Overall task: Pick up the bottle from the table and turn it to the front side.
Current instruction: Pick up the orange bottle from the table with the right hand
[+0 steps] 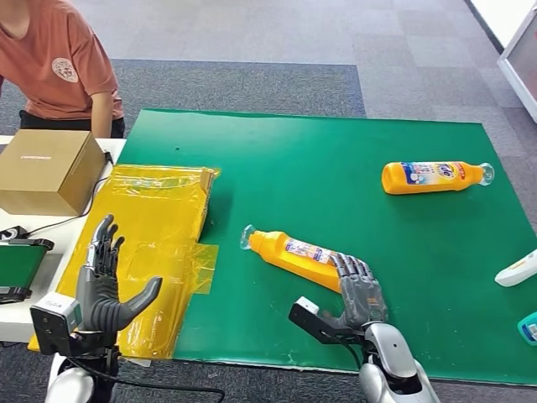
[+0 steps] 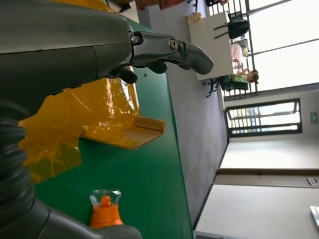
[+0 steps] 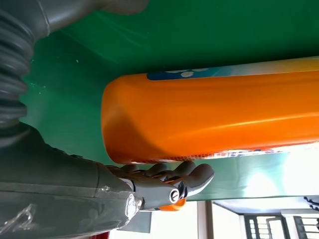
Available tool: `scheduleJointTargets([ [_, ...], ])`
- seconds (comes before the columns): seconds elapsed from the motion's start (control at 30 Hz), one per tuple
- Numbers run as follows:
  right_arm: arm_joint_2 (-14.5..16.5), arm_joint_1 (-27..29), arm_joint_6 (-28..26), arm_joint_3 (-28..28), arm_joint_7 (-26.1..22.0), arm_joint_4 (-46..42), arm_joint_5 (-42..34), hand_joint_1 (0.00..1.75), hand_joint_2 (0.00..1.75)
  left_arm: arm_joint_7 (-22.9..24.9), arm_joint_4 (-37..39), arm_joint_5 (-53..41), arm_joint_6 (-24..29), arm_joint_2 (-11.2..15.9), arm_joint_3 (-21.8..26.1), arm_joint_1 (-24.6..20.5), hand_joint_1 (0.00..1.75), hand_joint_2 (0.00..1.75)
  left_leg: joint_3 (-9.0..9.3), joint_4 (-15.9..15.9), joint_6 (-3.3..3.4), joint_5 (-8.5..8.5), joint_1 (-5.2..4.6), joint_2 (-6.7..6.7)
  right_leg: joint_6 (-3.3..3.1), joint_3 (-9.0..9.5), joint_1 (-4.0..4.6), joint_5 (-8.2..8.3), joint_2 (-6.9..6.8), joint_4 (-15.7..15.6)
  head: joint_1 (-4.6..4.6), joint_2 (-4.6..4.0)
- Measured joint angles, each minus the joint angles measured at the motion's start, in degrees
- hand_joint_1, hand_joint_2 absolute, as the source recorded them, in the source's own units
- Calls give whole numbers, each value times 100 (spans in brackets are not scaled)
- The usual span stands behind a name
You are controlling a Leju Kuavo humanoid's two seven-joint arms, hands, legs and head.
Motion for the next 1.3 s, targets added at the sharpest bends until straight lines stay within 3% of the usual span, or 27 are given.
scheduleJointTargets([
  [0.33,13,-130,46,4,-44,41,-251,0,175,5,2,43,-110,-45,-5,-4,0,175,-1,0,-1,0,0,0,0,0,0,1,1,0,1,0],
  [0.67,262,-1497,2,37,-22,1586,-430,0,175,68,153,122,-294,-30,-457,-265,0,175,-7,0,0,16,0,1,5,-4,0,15,0,2,1,1],
  [0.9,434,-1988,90,101,-15,2301,-461,0,175,133,339,173,-301,10,-633,-317,0,175,-16,0,-3,13,0,1,4,-14,0,13,1,3,-1,1],
  [1.03,462,-2114,196,151,-16,2495,-468,170,175,133,379,180,-283,35,-644,-327,0,175,-16,0,-4,12,0,1,-2,-14,0,9,1,3,-1,1],
  [1.3,464,-2242,356,228,-35,2633,-560,175,175,133,400,190,-265,60,-621,-328,0,175,-14,0,-4,13,1,1,-1,-13,0,12,1,3,1,0],
])
